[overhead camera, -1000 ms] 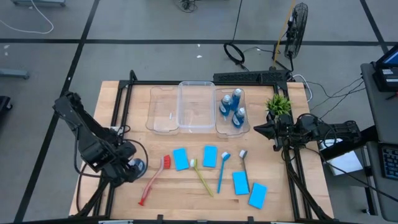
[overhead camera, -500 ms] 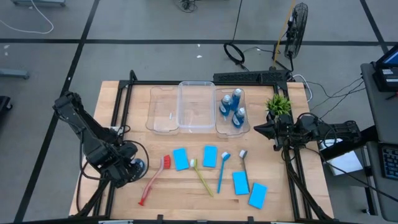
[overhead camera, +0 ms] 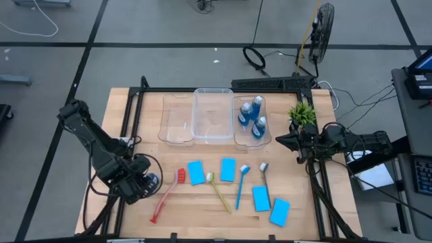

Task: Pick & Place Kitchen Sink Supplies
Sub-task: Put the blue dishwashing liquid into the right transparent bin

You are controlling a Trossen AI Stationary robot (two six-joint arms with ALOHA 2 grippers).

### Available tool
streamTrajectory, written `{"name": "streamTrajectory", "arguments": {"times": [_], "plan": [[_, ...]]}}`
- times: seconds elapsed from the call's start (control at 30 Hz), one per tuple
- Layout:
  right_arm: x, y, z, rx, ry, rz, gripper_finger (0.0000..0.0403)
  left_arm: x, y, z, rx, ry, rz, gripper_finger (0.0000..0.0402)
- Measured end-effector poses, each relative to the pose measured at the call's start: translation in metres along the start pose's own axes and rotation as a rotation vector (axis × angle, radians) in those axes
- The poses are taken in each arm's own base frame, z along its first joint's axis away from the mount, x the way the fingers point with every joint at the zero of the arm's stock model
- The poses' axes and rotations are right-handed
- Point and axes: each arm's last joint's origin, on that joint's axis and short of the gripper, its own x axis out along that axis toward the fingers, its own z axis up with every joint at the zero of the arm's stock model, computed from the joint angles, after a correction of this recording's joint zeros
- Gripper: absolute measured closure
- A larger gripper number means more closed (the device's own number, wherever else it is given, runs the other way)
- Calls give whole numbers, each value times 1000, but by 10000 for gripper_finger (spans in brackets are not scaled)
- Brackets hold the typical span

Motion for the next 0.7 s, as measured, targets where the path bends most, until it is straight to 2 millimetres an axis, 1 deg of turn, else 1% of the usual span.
{"name": "streamTrajectory", "arguments": {"times": [0.13, 0.53, 0.6, 0.7], "plan": [[0, 0, 0, 0, 0, 0, 403, 0, 0, 0, -1, -1, 0, 259], [0, 0, 0, 0, 0, 0, 403, -2, 8, 3, -10, -34, 62, 259], [0, 0, 0, 0, 0, 0, 403, -4, 10, 4, -11, -34, 57, 259], [0, 0, 0, 0, 0, 0, 403, -13, 13, 6, -7, -40, 15, 259]]}}
